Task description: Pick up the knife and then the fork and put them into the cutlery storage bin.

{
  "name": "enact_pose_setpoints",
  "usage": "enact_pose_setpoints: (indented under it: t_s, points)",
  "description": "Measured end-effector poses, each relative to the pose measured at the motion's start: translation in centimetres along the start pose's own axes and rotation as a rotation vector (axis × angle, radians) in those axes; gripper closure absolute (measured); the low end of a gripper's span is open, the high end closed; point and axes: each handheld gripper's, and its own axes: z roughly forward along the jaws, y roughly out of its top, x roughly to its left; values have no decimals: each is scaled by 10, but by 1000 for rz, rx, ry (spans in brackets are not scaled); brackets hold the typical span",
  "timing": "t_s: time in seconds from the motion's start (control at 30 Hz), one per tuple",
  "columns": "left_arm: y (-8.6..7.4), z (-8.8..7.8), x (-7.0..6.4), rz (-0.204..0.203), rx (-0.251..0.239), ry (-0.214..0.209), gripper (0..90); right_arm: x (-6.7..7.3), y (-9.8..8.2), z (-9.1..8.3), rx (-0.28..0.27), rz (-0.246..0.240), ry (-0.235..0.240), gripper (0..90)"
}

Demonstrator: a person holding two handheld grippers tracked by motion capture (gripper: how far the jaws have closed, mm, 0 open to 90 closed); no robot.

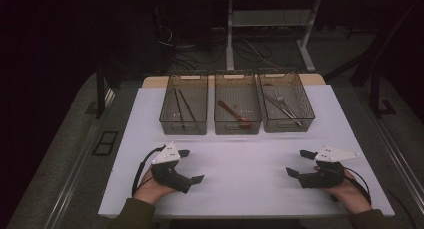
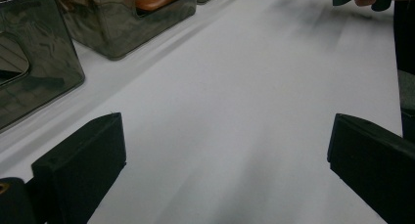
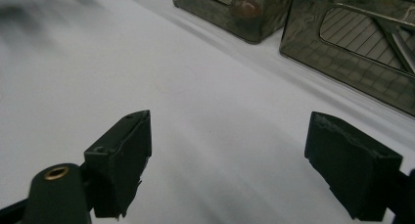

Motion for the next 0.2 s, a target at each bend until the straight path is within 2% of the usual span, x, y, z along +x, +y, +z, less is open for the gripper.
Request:
enact_pose_setpoints:
  t_s: [0.2]
  points:
    - [0, 1, 0, 3, 4, 0, 1, 0, 0, -1, -2, 3, -1, 167]
